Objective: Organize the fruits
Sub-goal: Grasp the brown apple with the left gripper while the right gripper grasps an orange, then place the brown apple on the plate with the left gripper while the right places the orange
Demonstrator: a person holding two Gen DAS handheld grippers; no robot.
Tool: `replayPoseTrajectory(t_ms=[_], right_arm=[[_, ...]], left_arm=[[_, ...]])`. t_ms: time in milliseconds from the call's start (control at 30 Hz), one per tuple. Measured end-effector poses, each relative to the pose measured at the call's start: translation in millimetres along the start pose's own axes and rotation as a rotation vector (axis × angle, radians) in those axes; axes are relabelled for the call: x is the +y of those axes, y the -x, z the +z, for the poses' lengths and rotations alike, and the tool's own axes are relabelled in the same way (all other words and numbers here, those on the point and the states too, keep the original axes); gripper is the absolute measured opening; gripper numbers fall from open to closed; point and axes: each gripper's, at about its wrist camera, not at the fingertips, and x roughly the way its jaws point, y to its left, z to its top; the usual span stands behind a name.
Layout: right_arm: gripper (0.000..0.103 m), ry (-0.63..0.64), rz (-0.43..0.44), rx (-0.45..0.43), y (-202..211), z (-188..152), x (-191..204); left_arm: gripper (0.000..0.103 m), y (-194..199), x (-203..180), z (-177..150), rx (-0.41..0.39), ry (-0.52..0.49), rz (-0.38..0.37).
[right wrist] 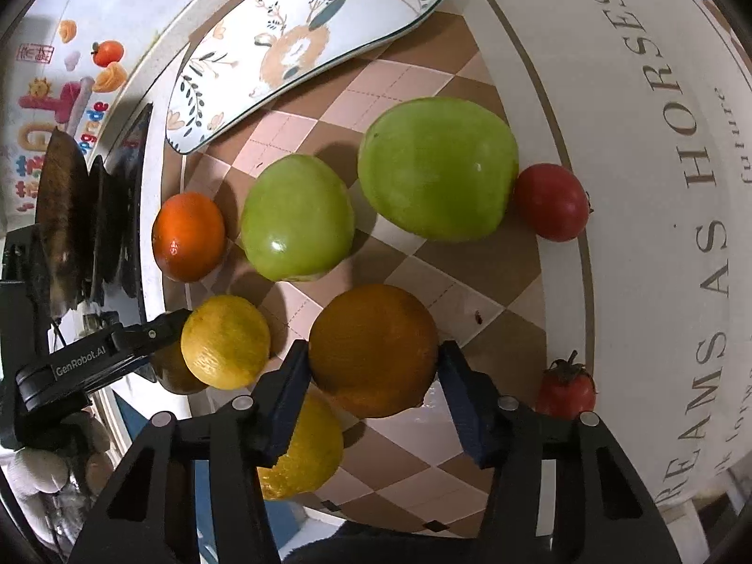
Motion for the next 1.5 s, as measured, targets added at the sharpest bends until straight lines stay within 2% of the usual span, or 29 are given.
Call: replayPoseTrajectory(t_ms=[233, 367, 567, 633, 767, 1133, 1333, 1500], right_arm=[[0.057, 0.048, -0.032, 0.002, -3.7, 1.8, 8.2], [0.057, 0.08, -0.033, -0.016, 2.9, -0.8, 13.0], [0.056, 0.125, -0.009, -0.045, 28.8, 0.4, 21.1], [0.056, 0.141, -0.028, -0.055, 33.5, 4.3, 24.0], [0.056, 0.15, -0.041, -0.047, 33.4, 15.8, 23.3], [0.057, 0.161, -0.036, -0.061, 35.7, 27.9, 27.4], [0.056, 0.183, -0.057, -0.056, 34.2, 23.3, 30.1], [0.056, 0.182, -0.026, -0.059, 42.2, 18.5, 31.9]], left_arm=[[0.061, 3.5, -16.3, -12.3, -0.008, -0.036, 0.047], [0.06, 16.7, -27.9, -7.7, -0.027, -0.053, 0.077], [0.06, 61.5, -46.9, -5.3, -0.074, -0.065, 0.039], [0.06, 73.0, -57.8, -4.3, -0.083, -0.097, 0.036], [0.06, 56.3, -73.6, 7.5, -0.063, -0.141, 0.105], [0.064, 40.0, -76.7, 8.1, -0.005, -0.149, 0.173], [0.063, 51.1, -83.4, 0.4, -0.021, -0.126, 0.15], [0.062, 65.8, -80.1, -12.7, -0.035, -0.099, 0.092]])
